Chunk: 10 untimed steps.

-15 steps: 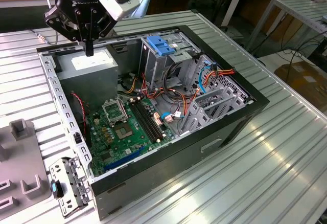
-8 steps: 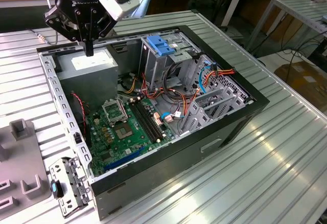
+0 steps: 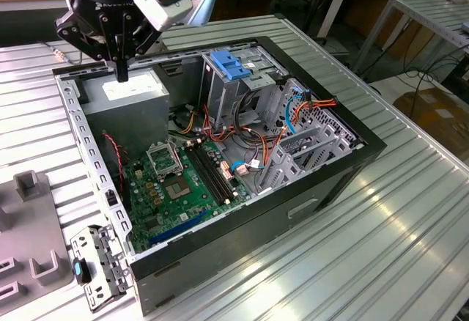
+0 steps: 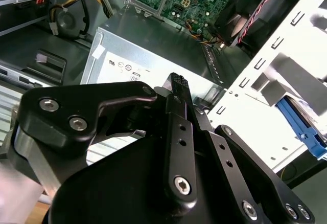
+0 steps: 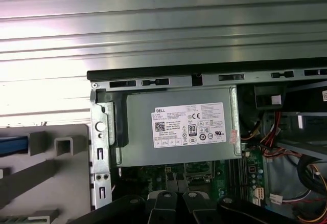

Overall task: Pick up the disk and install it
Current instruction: 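Reach for the disk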

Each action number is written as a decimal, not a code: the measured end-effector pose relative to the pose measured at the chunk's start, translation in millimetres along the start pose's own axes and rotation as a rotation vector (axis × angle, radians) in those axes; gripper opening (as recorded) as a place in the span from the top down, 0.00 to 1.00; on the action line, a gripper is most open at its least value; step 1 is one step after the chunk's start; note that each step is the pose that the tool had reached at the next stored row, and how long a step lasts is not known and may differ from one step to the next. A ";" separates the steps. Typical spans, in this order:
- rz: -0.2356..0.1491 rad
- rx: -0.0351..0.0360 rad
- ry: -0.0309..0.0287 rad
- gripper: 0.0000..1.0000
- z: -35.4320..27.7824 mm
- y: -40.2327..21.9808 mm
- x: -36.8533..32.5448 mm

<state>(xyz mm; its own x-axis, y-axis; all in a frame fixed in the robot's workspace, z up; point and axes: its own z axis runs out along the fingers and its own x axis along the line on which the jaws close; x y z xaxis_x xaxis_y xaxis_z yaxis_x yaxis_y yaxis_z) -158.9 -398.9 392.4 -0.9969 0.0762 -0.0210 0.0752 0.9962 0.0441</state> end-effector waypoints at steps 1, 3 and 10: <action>0.000 0.0000 0.0001 0.89 0.0 -0.1 0.6; 0.000 0.0000 0.0003 0.89 0.0 -0.1 2.1; 0.000 0.0002 0.0018 0.89 0.3 -0.6 7.9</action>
<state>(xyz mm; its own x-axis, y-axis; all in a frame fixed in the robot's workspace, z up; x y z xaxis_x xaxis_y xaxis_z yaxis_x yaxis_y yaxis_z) -166.9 -398.9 392.0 -0.9969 0.0762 -0.0192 0.0753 0.9962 0.0440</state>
